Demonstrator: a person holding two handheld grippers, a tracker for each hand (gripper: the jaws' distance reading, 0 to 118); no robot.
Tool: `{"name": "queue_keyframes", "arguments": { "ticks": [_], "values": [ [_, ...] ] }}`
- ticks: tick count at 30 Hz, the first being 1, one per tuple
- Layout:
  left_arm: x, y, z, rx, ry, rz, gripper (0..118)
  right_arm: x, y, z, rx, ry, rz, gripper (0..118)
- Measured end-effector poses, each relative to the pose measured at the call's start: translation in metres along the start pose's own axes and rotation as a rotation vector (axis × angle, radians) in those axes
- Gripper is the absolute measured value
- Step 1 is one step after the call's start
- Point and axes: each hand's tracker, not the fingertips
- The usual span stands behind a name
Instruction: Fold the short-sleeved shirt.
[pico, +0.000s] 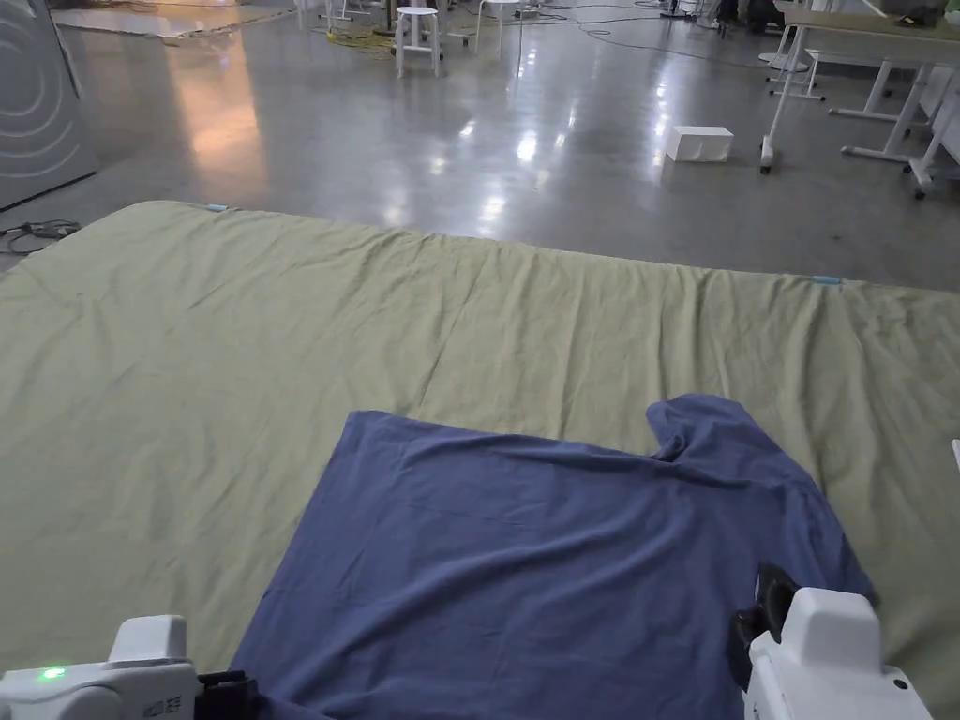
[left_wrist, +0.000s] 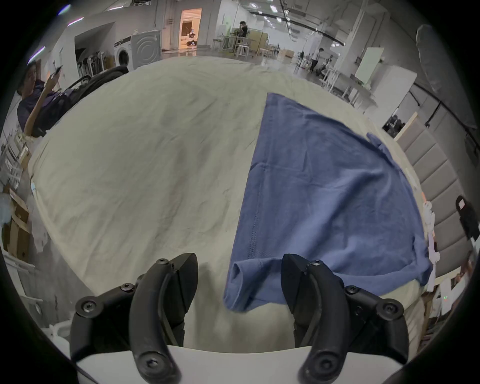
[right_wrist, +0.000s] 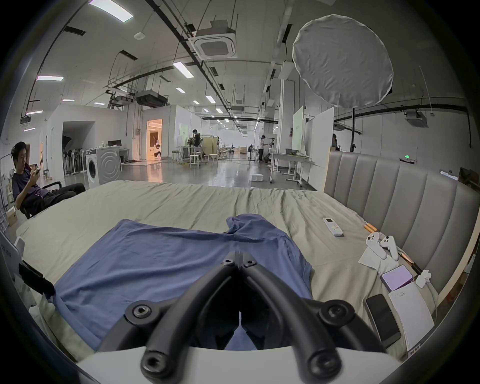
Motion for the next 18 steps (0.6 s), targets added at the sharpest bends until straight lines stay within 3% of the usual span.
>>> {"name": "queue_keyframes", "arguments": {
  "ticks": [2,4,5,6,12,18],
  "values": [
    [0.008,-0.002,-0.007,-0.038,0.004,-0.054,42,0.0,-0.002,0.0,-0.01,0.0,0.003,0],
    [0.015,-0.006,-0.009,-0.022,0.051,-0.089,34,0.0,-0.004,0.0,-0.017,-0.003,0.005,0],
    [0.019,-0.006,-0.008,-0.018,0.051,-0.094,16,0.001,-0.004,0.0,-0.02,-0.003,0.003,0],
    [0.022,-0.006,-0.007,-0.018,0.036,-0.106,9,0.001,-0.005,0.001,-0.024,-0.002,0.0,0],
    [0.023,-0.004,-0.003,-0.027,0.025,-0.146,7,0.008,-0.01,0.004,-0.044,0.0,-0.001,0],
    [0.018,-0.005,0.012,0.008,0.009,-0.151,7,0.038,0.004,0.017,-0.1,-0.015,-0.017,0]
  ]
}}
